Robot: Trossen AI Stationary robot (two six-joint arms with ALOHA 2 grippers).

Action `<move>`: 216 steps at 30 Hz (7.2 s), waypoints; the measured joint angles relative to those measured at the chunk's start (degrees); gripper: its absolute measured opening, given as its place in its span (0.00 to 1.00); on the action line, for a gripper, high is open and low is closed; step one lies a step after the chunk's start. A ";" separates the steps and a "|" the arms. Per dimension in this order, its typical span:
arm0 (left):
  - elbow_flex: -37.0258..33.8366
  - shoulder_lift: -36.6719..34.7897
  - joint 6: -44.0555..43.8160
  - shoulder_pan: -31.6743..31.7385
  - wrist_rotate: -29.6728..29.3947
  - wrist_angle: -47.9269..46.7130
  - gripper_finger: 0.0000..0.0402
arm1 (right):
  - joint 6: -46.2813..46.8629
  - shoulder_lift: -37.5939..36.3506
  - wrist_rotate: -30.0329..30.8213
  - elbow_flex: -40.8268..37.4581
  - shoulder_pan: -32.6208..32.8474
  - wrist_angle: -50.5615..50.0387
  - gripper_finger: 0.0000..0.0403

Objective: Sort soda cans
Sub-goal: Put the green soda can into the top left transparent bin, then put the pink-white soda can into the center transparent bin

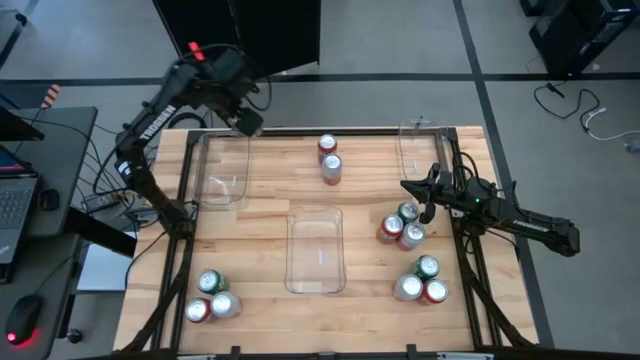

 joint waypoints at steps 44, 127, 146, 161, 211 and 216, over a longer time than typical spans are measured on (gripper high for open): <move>-38.55 -6.07 8.57 13.89 2.37 22.41 0.59 | 0.02 0.00 -0.02 0.00 0.02 0.00 0.00; -82.25 -43.35 12.69 -9.87 38.94 91.50 0.01 | 0.02 0.00 -0.04 0.00 0.00 0.00 0.00; -96.46 -50.77 10.88 -18.84 38.77 104.63 0.01 | 0.09 -0.02 1.01 0.00 0.00 11.83 0.00; -96.52 -50.77 14.09 -20.79 38.66 104.98 0.01 | 6.34 16.53 3.86 0.01 5.17 27.79 0.12; -96.54 -50.72 17.51 -20.79 35.79 100.91 0.01 | 6.15 95.99 24.72 51.20 4.62 14.28 0.89; -96.54 -50.72 17.04 -20.79 35.76 101.07 0.01 | 6.19 97.30 24.56 51.17 4.07 14.01 0.88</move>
